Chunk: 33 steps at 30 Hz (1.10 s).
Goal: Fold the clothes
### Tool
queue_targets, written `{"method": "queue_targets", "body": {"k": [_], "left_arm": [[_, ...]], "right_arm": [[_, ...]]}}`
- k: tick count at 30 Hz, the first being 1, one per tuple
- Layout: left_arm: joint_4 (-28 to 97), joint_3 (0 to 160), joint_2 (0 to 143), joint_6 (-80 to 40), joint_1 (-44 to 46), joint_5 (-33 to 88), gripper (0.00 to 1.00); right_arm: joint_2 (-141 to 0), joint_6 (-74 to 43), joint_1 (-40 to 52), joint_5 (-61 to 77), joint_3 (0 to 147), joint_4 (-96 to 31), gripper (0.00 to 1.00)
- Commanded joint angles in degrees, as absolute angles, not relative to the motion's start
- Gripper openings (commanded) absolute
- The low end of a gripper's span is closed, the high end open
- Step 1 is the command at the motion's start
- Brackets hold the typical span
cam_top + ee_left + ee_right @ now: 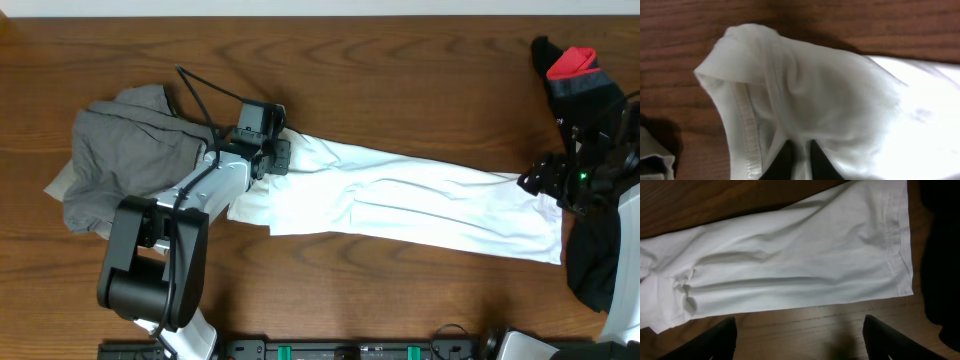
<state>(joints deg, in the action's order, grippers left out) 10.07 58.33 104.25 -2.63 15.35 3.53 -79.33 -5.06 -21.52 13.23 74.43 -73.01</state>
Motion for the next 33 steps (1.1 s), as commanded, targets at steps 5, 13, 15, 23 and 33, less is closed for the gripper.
{"method": "queue_targets", "body": {"k": [5,13,15,23,33], "left_arm": [[13.0,63.6,103.3,-0.8,14.7,4.5,0.06],[13.7,69.0,102.1,1.1,14.7,2.3,0.06],[13.3,69.0,102.1,1.3,14.7,2.3,0.06],[11.7,69.0,102.7,2.0,13.4,-0.9,0.06],[10.0,69.0,102.7,1.9,12.6,-0.9,0.27]], "right_arm": [[-78.8,-5.5,-20.7,13.5,74.2,-73.0,0.79],[-78.8,-5.5,-20.7,13.5,74.2,-72.9,0.78],[-78.8,-5.5,-20.7,13.5,74.2,-72.7,0.79],[-78.8,-5.5,-20.7,13.5,74.2,-72.4,0.79],[-78.8,-5.5,-20.7,13.5,74.2,-72.2,0.79]]}}
